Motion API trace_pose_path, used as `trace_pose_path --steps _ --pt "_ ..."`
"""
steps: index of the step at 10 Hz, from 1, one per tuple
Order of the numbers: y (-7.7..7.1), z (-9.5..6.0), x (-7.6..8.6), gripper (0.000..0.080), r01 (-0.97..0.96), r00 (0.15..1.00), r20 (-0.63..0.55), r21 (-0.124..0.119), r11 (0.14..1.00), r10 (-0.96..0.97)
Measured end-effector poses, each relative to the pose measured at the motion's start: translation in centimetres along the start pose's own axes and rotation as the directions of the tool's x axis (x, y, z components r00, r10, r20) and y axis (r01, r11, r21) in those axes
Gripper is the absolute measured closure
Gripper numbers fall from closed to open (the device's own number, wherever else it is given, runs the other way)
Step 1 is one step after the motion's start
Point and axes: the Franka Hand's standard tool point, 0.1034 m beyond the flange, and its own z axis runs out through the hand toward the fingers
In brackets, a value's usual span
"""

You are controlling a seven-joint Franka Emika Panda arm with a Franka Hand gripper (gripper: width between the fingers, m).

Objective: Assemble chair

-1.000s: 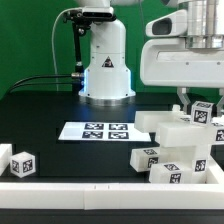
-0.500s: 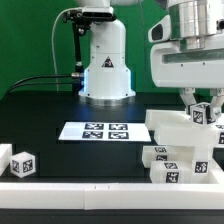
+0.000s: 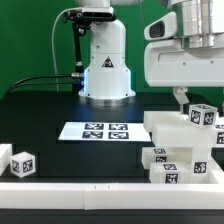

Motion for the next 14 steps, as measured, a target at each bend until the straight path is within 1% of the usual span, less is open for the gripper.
trace_pose_path --steps 1,2,3,4,5,6,7,8,9,10,11,12,13,14 --pt "-0.17 0.05 -0.31 0.0235 0.127 0.992 -0.001 -0.014 0.992 -0.127" --pt "-0.11 0.04 -0.23 0.0165 0.189 0.982 -0.001 -0.014 0.982 -0.189" --pt "-0.05 0.04 -0.16 0.0154 0.227 0.974 -0.001 -0.014 0.974 -0.227" --pt "0.08 0.1 -0.08 0.0154 0.369 0.929 -0.001 -0.022 0.929 -0.369" --pt "0.26 0.29 0.02 0.0151 0.53 0.848 0.001 -0.038 0.847 -0.531" --pt "0.2 0.35 0.1 0.0151 0.642 0.766 -0.003 -0.05 0.765 -0.643" --pt "0.21 0.35 0.1 0.0151 0.618 0.785 -0.004 -0.048 0.784 -0.619" --pt "0.21 0.35 0.1 0.0177 0.608 0.793 -0.005 -0.048 0.792 -0.609" --pt "0.2 0.35 0.09 0.0177 0.582 0.812 -0.007 -0.047 0.812 -0.583" --pt "0.18 0.35 0.07 0.0354 0.528 0.849 -0.01 -0.046 0.848 -0.529" --pt "0.12 0.33 0.05 0.0354 0.446 0.895 -0.013 -0.045 0.894 -0.447" --pt "-0.17 0.19 0.09 0.0519 0.336 0.941 -0.019 -0.042 0.941 -0.337" --pt "-0.22 0.19 0.06 0.0518 0.258 0.966 -0.023 -0.039 0.965 -0.259" --pt "-0.25 0.22 -0.02 0.0518 0.11 0.994 -0.026 -0.029 0.994 -0.11"
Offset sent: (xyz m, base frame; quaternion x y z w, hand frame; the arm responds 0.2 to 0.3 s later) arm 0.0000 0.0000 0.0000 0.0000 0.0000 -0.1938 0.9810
